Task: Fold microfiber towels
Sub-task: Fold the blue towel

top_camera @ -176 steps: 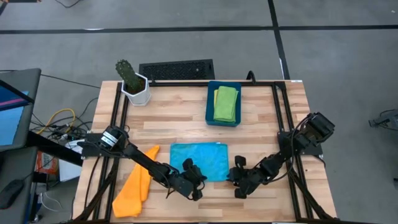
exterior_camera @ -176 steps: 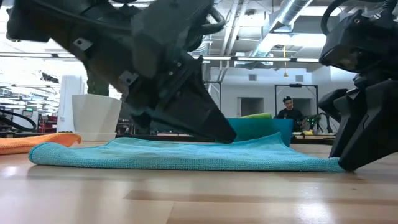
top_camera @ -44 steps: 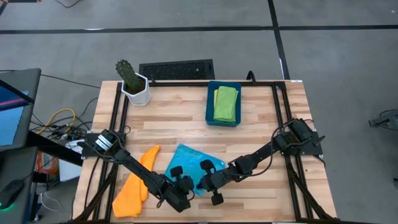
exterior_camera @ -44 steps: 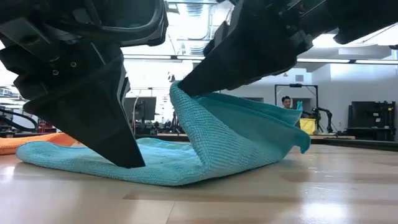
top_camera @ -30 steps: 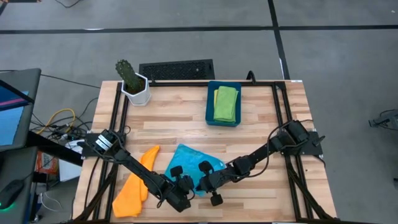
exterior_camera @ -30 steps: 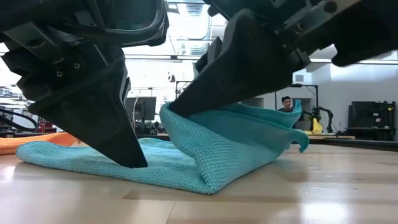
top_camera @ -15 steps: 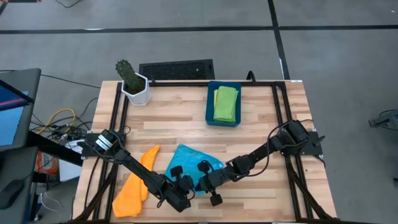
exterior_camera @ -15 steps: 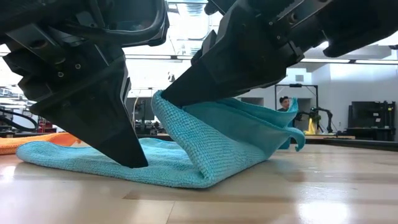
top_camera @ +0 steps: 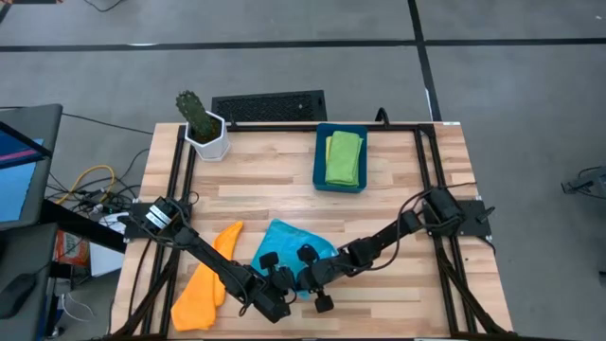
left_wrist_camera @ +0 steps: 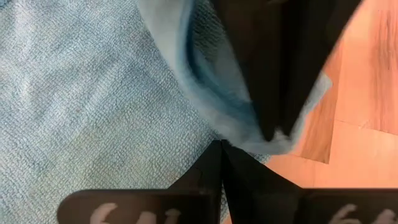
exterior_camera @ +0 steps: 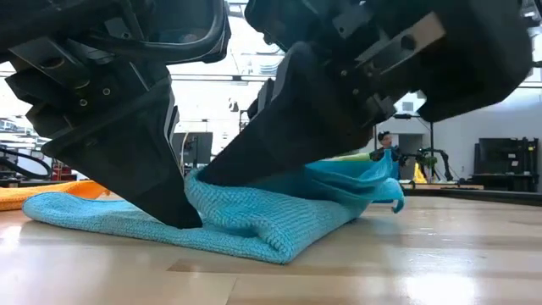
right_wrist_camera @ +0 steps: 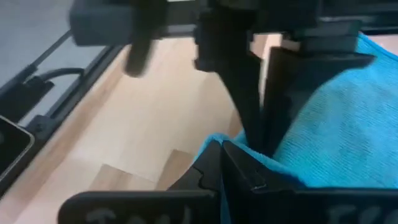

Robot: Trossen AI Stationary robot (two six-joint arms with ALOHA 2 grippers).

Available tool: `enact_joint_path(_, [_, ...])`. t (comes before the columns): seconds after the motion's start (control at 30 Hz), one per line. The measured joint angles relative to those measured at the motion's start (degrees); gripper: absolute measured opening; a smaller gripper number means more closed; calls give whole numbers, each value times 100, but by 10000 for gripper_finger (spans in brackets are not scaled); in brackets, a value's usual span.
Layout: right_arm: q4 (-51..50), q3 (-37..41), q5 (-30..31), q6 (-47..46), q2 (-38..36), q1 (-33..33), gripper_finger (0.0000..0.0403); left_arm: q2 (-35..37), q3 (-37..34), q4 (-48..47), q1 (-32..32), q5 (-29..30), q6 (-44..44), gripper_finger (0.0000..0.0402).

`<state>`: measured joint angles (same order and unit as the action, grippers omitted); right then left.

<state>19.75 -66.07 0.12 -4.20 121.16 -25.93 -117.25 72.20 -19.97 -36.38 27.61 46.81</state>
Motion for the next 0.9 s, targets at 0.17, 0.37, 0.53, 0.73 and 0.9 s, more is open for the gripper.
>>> enact_joint_path(0.17, [-44, 1, -12, 14, 3, 49, 29, 0, 0, 0, 0, -13, -2, 0])
enact_joint_path(0.37, [-14, 3, -108, -30, 134, 44, 44, 0, 0, -2, 2, -14, -28, 0])
enact_joint_path(0.53, [35, -19, -144, -282, 260, 62, 55, 0, 0, -3, 2, -19, -36, 0])
enact_joint_path(0.73, [33, -17, -150, -333, 278, 61, 88, 27, 0, -33, 4, -119, -44, 0])
enact_joint_path(0.9, [-5, -53, -168, -336, 280, 59, 134, 271, 0, -239, 4, -190, -36, 0])
